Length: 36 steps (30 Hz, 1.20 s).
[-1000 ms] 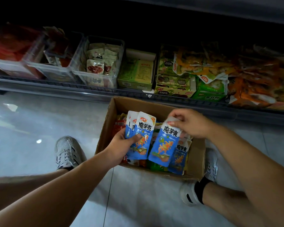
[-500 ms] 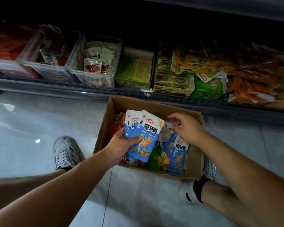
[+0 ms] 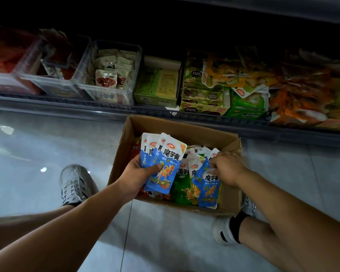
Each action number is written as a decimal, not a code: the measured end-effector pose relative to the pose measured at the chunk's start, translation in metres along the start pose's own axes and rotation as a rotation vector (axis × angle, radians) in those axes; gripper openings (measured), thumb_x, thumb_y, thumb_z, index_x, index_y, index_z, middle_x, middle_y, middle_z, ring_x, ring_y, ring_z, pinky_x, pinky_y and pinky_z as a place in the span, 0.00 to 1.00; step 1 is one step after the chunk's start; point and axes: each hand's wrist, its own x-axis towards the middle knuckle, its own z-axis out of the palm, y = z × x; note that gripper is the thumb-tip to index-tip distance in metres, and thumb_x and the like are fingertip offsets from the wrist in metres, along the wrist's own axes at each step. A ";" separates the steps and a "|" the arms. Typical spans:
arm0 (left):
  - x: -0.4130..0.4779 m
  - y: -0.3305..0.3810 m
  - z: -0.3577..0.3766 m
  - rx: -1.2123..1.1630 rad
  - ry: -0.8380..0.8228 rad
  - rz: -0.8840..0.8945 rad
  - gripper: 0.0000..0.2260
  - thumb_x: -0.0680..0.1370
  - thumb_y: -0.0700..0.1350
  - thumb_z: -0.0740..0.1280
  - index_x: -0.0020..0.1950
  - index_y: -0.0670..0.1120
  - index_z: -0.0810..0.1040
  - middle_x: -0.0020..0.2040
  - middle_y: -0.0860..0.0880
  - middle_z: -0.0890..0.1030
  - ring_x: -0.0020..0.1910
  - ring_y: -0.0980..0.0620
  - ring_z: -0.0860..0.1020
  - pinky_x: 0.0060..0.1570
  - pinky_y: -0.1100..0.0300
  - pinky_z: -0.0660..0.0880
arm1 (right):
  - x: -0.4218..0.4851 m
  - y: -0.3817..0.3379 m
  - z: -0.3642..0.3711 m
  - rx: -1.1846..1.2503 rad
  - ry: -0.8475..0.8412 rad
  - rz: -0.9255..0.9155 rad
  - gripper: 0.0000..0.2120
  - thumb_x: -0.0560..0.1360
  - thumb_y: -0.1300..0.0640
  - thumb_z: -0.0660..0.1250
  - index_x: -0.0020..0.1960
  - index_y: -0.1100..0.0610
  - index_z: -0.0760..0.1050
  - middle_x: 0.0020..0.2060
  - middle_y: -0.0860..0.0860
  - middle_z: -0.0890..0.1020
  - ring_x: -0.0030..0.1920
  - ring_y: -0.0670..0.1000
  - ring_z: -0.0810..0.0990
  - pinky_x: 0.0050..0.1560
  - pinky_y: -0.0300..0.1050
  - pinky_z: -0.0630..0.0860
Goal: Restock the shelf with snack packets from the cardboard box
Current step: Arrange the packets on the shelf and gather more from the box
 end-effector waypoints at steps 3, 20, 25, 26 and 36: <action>-0.001 0.000 0.000 -0.009 -0.001 0.020 0.16 0.77 0.34 0.72 0.63 0.46 0.78 0.53 0.45 0.87 0.50 0.45 0.87 0.40 0.51 0.85 | -0.003 0.002 -0.017 0.446 -0.070 -0.042 0.06 0.81 0.47 0.63 0.46 0.44 0.71 0.46 0.48 0.78 0.48 0.53 0.78 0.47 0.51 0.76; -0.009 0.005 0.018 0.025 -0.120 0.039 0.15 0.77 0.35 0.72 0.62 0.47 0.78 0.54 0.46 0.87 0.52 0.46 0.86 0.44 0.53 0.84 | -0.004 -0.062 -0.057 1.132 0.126 0.108 0.14 0.72 0.62 0.76 0.52 0.54 0.73 0.50 0.53 0.82 0.44 0.54 0.86 0.37 0.55 0.85; -0.001 -0.001 0.006 0.002 -0.019 0.037 0.20 0.74 0.35 0.74 0.64 0.45 0.77 0.58 0.43 0.86 0.53 0.43 0.86 0.49 0.46 0.84 | 0.003 -0.015 -0.036 0.678 0.172 0.132 0.18 0.78 0.54 0.71 0.66 0.54 0.74 0.57 0.52 0.81 0.57 0.53 0.80 0.56 0.52 0.79; -0.001 -0.002 0.003 -0.009 -0.012 0.031 0.22 0.73 0.36 0.75 0.65 0.44 0.77 0.58 0.43 0.86 0.54 0.43 0.86 0.51 0.44 0.83 | 0.003 -0.004 -0.029 0.439 0.105 0.122 0.19 0.78 0.52 0.70 0.67 0.54 0.73 0.60 0.53 0.80 0.59 0.54 0.78 0.57 0.49 0.77; 0.000 -0.001 0.000 -0.048 0.021 0.005 0.18 0.74 0.34 0.73 0.62 0.45 0.77 0.55 0.45 0.87 0.52 0.45 0.86 0.45 0.49 0.85 | 0.019 0.000 0.005 -0.118 -0.012 0.109 0.32 0.76 0.52 0.69 0.76 0.52 0.61 0.66 0.52 0.77 0.66 0.55 0.73 0.65 0.50 0.68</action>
